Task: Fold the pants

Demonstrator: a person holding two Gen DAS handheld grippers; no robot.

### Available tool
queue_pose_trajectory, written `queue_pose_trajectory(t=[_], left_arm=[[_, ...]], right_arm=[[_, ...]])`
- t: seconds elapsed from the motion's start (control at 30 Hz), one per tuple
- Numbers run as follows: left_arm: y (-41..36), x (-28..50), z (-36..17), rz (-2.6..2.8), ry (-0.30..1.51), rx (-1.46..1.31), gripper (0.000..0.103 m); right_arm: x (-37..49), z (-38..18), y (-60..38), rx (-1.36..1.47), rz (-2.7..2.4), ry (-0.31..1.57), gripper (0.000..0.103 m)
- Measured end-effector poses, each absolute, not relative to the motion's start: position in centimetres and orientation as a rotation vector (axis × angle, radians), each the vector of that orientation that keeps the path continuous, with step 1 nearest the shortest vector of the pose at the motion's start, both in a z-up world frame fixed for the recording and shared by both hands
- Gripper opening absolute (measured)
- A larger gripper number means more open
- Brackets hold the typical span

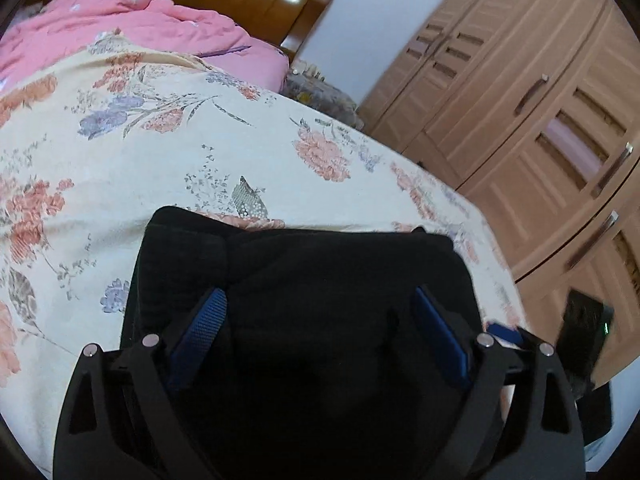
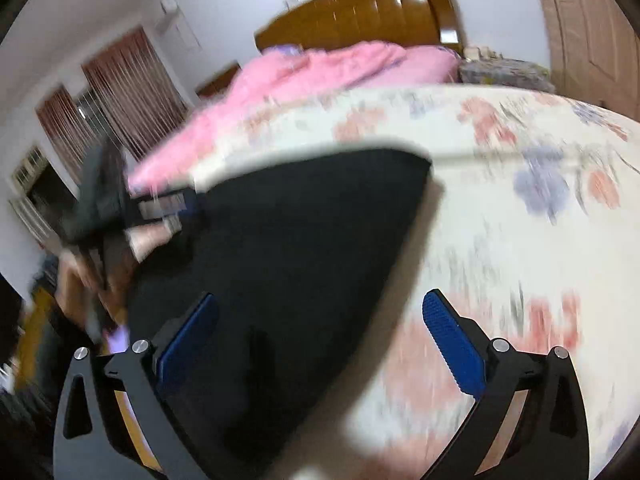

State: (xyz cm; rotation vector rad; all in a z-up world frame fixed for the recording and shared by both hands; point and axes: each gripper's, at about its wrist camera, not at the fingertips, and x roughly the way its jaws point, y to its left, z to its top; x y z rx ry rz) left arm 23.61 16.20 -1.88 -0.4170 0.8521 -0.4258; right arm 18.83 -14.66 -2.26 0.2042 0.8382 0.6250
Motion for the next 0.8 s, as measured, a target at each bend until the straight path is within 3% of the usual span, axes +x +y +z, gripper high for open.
queue_pose_trajectory(t=[0.13,0.3,0.5,0.63,0.8], left_arm=[[16.3,23.3,-1.8,-0.429,0.840,-0.427,0.093],[16.2,23.1,-1.8,-0.428,0.834,-0.416,0.093],[16.7,23.1,-2.1,-0.436,0.816,-0.449,0.093],[16.5,23.1,-2.0,-0.433,0.816,-0.439,0.093],[16.3,23.0,-1.8,-0.418,0.821,-0.418,0.092]], right_arm=[[23.8,-1.3,-12.1,0.210,0.767,0.840,0.099],[29.7,-4.0,-10.2,0.105,0.689,0.929,0.098],[28.1,-0.1,-10.3,0.208,0.802,0.810,0.099],[30.1,-3.2,-8.2,0.092,0.749,0.952,0.095],[27.1,0.0,-10.4,0.240,0.630,0.787,0.096]])
